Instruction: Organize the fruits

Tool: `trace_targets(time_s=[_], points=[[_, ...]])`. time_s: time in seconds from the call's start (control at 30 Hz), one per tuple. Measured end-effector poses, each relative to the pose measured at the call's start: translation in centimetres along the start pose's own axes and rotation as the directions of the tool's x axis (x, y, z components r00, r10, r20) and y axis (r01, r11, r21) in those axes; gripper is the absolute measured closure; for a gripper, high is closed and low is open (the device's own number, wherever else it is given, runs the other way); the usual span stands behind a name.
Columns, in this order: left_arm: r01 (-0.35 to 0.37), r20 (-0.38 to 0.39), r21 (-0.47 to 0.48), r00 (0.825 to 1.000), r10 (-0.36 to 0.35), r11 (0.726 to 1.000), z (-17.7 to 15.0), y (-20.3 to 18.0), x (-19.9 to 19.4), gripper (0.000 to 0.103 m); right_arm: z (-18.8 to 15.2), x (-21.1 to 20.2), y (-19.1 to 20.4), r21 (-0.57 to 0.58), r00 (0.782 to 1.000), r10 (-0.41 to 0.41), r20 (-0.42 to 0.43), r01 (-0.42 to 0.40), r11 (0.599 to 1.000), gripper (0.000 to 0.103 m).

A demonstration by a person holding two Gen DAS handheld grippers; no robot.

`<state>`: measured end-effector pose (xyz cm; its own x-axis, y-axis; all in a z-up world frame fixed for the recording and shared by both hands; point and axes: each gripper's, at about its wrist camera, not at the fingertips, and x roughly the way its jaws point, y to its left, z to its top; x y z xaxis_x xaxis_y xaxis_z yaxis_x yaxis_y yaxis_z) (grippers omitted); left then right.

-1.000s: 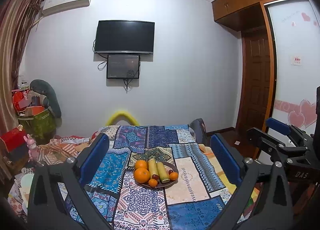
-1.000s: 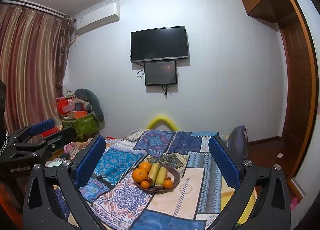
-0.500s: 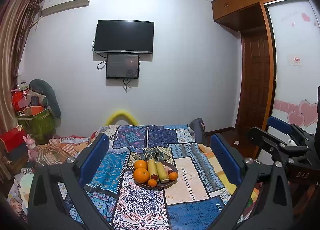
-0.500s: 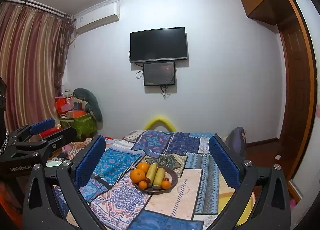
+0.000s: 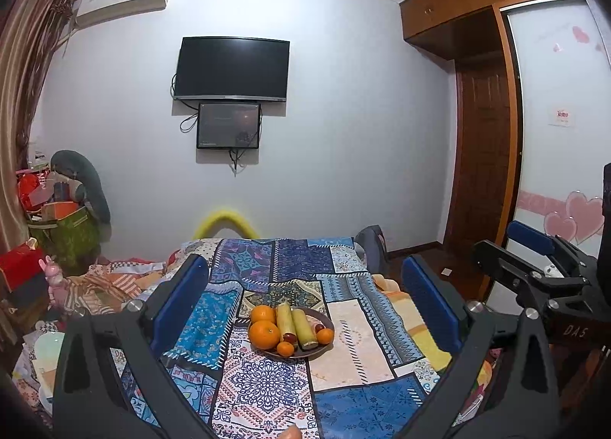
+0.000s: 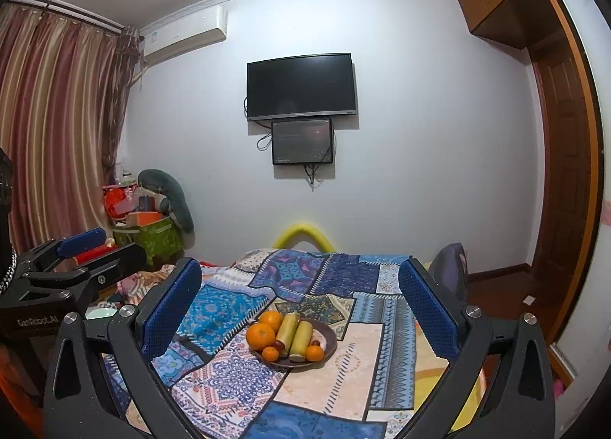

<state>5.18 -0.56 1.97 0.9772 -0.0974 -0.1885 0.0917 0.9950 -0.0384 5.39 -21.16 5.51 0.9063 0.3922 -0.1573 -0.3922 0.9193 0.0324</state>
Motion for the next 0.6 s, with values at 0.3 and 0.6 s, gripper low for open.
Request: trace_targets(time_s=[0.3,0.6], points=[[0.001,-0.007,0.014,1.0,-0.001,1.0,-0.17,-0.15,0.09,0.0,0.07,0.06,0.13,-0.007,1.0,-0.002,0.002,0.002,1.0,0.0],[-0.003,-0.016,0.019,1.0,0.003,1.0,-0.35,-0.41,0.41,0.0,-0.11,0.3,-0.01,-0.001,1.0,-0.005,-0.01,0.005,1.0,0.0]])
